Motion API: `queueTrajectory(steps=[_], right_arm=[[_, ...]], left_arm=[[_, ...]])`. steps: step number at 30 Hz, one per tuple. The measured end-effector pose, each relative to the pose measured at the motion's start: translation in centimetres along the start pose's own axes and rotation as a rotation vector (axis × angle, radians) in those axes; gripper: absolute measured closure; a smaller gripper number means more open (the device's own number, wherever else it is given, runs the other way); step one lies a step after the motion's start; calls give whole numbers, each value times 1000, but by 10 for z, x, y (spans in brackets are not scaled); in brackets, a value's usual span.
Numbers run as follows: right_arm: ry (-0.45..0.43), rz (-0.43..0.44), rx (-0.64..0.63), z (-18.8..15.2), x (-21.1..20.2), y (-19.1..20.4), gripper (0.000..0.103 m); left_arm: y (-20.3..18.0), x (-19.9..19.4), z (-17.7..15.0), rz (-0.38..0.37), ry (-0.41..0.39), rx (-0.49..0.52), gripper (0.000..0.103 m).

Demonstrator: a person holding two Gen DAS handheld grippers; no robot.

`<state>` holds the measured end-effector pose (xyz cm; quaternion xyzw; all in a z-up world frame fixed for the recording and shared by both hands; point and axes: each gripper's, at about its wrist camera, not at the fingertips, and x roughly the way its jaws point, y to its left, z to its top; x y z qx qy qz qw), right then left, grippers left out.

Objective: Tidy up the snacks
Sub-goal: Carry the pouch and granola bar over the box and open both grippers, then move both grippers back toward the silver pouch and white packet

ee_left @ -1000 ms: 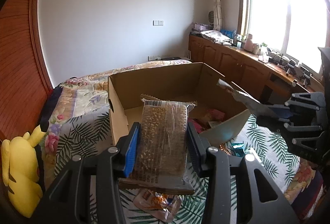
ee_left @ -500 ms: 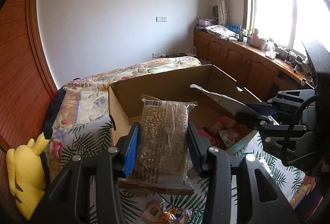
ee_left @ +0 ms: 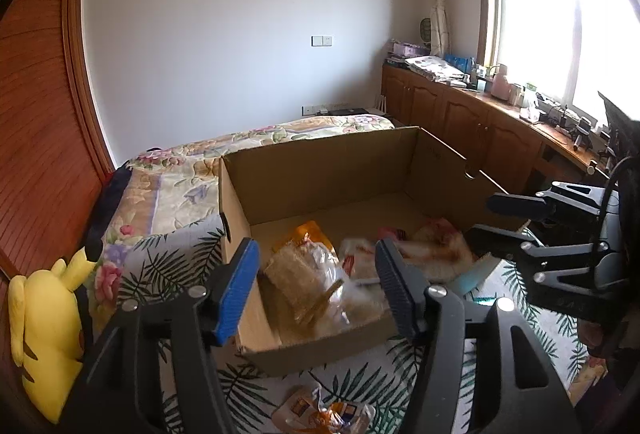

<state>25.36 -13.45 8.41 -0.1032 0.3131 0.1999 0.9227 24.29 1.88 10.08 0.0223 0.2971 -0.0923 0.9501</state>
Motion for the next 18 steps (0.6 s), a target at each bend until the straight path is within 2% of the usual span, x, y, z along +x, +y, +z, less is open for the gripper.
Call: queueTrajectory(steps=[8,12,18], right_arm=[[-55,45,19,-31,-37,0,59],[-55,52,34,-55,-50,-3,59],[-22,49,80,-93,-51,-12,59]], left_arm=[[-10,-25,-21,-30,-20,49,42],[-13,-39,-37,-46,-22,62,42],[-13,-51,-66,-88,0,26,42]])
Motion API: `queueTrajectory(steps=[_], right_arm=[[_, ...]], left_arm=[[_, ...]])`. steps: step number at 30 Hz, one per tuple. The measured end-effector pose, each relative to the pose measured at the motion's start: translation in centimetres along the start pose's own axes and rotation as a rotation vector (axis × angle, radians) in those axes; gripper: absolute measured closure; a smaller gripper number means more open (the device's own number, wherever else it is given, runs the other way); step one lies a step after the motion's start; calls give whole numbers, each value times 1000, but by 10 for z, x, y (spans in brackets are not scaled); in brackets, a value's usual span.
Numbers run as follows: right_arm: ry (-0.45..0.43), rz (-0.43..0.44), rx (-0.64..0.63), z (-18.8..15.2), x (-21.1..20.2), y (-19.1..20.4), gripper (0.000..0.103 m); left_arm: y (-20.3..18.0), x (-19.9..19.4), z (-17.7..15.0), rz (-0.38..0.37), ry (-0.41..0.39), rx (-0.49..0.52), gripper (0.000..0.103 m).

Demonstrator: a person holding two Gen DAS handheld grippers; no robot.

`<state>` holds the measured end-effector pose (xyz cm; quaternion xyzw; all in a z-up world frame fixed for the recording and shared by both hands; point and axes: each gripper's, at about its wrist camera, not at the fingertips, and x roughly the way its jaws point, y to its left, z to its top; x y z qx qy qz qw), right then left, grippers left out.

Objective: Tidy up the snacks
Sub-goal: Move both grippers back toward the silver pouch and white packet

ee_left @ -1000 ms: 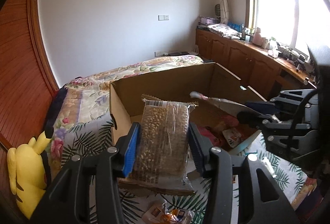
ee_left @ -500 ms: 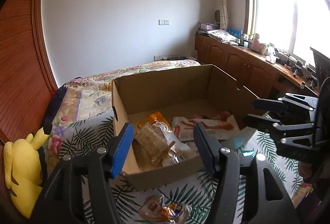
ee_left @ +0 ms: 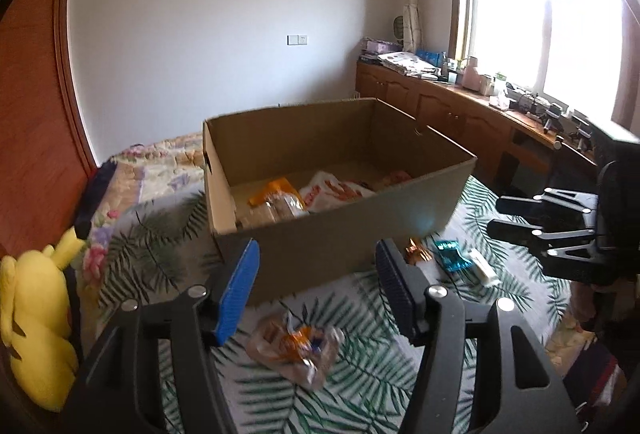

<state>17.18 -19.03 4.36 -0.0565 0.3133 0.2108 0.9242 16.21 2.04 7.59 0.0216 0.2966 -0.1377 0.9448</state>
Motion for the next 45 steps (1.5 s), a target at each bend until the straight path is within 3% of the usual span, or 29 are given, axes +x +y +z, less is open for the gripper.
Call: queueTrajectory(steps=[12,18,27,34,45], right_arm=[[114,-56,89,-50,33,-37,59],[168,-63,128,-62,49,-48,59],[219,-65,121,-64,58,-48,59],[226,-110,75,-66,61,-38,59],[219,-119,78,-67,60,-37,59]], left_arm=[[2,21,-43,28,57,-5,42],[17,43,-62,14,128,-114,42],[22,62,-78,81,186,-113,42],[22,75,-78,111,226,-137,42],[35,101,-64,158,255,-255,41]])
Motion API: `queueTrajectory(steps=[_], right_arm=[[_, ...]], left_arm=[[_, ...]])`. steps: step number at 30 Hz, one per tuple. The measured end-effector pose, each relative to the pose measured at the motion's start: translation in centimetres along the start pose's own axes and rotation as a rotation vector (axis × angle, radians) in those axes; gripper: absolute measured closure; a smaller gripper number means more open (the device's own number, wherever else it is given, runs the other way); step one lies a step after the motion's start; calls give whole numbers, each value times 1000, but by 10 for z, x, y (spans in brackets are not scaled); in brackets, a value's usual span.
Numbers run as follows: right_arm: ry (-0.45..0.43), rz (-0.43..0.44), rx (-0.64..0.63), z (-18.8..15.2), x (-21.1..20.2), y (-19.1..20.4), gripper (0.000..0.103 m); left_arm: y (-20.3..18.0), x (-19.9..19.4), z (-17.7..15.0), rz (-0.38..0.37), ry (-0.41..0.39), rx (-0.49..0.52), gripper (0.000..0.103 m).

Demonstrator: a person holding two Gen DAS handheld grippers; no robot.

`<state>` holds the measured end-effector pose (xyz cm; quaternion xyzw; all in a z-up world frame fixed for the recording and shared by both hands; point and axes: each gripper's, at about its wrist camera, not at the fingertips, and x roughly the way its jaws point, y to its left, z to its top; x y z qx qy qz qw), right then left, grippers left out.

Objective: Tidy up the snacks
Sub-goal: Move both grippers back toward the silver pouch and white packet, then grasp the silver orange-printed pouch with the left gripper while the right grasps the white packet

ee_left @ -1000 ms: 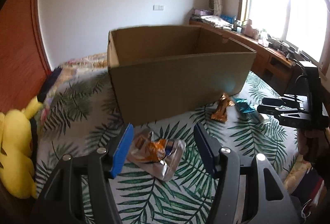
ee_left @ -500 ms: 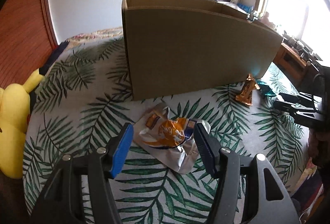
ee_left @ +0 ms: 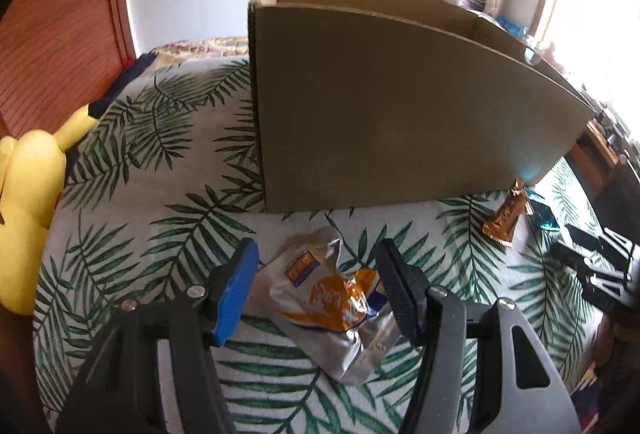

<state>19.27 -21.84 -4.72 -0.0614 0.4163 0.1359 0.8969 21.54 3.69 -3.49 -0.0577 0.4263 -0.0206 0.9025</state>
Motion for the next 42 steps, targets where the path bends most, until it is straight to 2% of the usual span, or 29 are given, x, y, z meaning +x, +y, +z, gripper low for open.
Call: queueTrajectory(steps=[7,13,25,32,35,40,42], right_arm=[[-1,4,10,1,0,-3,59],[-3,10,21,2,1,-6,59],[0,3,14,2,2,-4,59],[0,4,15,2,2,-5,59],[0,3,15,2,2,-4,59],[0,4,16,2,2,-4,59],[0,3,15,2,2,-5,59]], left_arm=[[-13,14,-4,123,36,67,41],[-12,6,-17,151,23,102,39],[-1,-9,-39,90,18,75,31],[0,-12,-41,65,10,72,32],[-1,-16,-46,62,0,82,39],[-7,-24,-51,26,-17,102,63],[-11,-27,-51,21,-18,105,65]])
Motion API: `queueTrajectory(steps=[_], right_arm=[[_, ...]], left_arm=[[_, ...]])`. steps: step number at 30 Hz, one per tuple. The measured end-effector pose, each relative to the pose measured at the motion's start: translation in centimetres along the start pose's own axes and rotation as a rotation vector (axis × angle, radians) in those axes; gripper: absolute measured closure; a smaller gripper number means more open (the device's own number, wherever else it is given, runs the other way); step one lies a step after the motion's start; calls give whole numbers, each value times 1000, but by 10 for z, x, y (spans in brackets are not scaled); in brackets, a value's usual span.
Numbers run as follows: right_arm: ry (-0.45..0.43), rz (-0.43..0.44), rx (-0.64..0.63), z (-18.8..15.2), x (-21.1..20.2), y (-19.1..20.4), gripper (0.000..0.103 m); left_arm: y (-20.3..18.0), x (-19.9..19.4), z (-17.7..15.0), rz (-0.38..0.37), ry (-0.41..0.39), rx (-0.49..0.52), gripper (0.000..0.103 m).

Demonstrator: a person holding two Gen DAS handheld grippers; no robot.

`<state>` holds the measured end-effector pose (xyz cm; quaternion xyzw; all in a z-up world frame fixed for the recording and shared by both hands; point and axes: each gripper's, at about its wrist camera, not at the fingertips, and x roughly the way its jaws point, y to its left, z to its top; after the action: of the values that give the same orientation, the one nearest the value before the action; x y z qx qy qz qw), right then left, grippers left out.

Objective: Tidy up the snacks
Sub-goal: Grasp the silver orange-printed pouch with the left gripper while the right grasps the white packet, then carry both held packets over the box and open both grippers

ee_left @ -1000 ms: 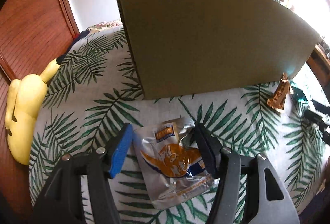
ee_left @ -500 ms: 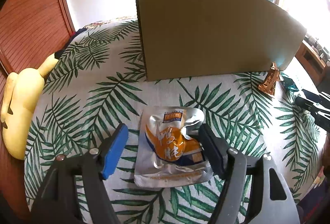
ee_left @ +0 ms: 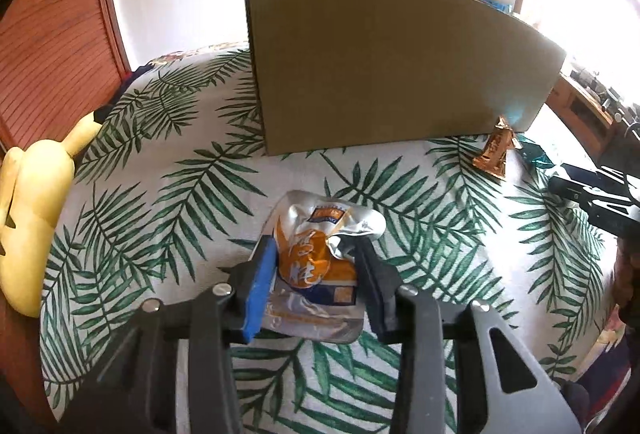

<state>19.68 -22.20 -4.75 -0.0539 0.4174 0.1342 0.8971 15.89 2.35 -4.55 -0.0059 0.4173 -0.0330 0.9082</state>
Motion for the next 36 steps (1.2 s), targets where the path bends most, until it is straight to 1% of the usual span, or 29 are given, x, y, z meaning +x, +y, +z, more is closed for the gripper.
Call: queueTrajectory(steps=[7,14,19,20,21,22,26,32,36], right_arm=[[7,-9,-3,0,0,2,59],[41,-5,-11,-5,-8,-1,59],[48,-3,-14,-10,-12,-7,59],[49,-7,-14,-10,-13,-8,61],[47,-9,-19,-10,-13,-7,70],[47,-7,-22,-9,-14,-8,82],[35,-9,-47,-13,-17,-6,84],[-5,14,2,-25,-30,-13,84],[-18,20,9,-31,-39,-15,84]], left_arm=[[-6,-8,-5,-55,-12,-14,67],[-10,-17,-11,-125,-9,-34,67],[-19,-20,-15,-144,-16,-24,67],[-21,-21,-16,-148,-16,-22,67],[-22,-21,-16,-152,-17,-22,67],[-22,-22,-16,-155,-18,-22,67],[-25,-24,-18,-169,-23,-22,67],[-28,-33,-18,-173,-45,-17,67],[-30,-40,-17,-176,-64,-10,67]])
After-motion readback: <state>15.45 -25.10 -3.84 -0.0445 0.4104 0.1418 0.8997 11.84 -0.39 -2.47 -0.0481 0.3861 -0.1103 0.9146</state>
